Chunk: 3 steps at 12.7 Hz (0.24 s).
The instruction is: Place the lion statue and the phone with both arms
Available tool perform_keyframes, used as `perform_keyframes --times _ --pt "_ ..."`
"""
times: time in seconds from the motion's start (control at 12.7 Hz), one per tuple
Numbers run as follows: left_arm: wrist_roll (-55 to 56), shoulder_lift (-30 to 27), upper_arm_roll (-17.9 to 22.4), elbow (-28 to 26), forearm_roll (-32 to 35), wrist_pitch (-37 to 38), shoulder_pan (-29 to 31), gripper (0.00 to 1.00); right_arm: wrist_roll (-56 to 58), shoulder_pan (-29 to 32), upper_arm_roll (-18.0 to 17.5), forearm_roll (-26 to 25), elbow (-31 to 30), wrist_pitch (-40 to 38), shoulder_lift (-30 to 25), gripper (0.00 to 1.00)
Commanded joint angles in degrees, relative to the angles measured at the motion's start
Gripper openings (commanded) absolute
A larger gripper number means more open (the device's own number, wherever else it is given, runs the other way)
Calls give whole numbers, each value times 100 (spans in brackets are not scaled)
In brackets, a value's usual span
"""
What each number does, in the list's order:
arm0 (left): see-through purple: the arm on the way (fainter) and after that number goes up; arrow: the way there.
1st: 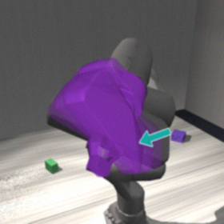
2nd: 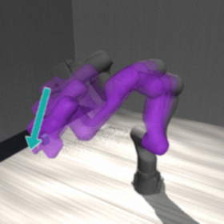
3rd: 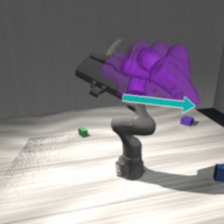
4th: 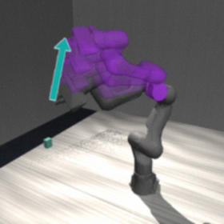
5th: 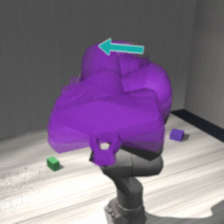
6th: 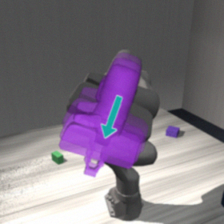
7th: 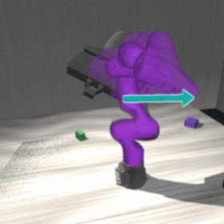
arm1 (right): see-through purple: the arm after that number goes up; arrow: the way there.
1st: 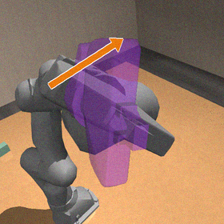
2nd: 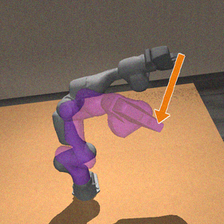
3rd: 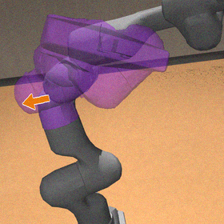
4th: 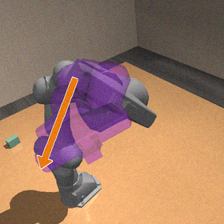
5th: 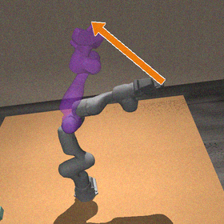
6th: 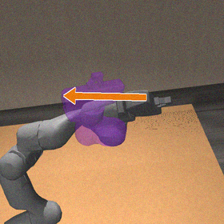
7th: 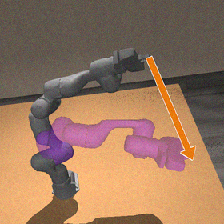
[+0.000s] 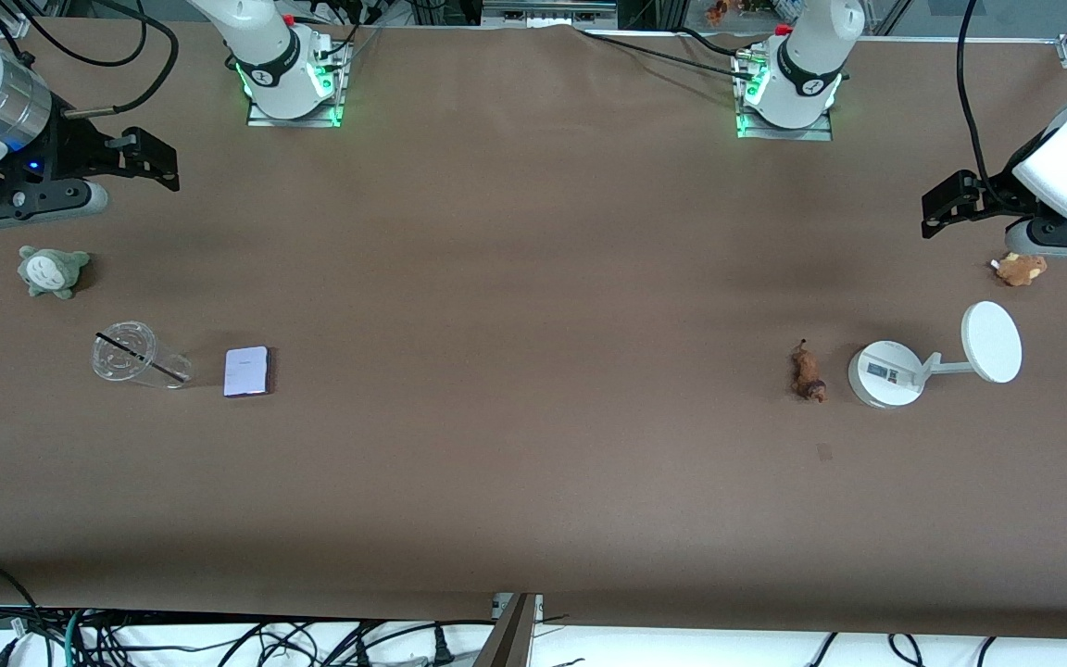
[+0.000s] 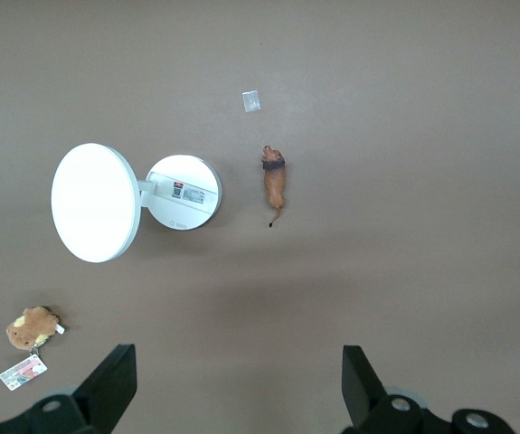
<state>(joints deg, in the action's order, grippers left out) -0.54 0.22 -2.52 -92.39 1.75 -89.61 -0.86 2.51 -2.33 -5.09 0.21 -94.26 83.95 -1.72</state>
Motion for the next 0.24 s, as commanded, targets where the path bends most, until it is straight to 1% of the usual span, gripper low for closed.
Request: perform_keyframes --times 0.0,0.16 --pt "-139 66 14 177 -132 137 -11 100 -57 -40 52 85 188 -63 84 100" --pt "-139 75 14 186 -132 146 -11 100 -66 -40 52 102 171 -36 101 100"
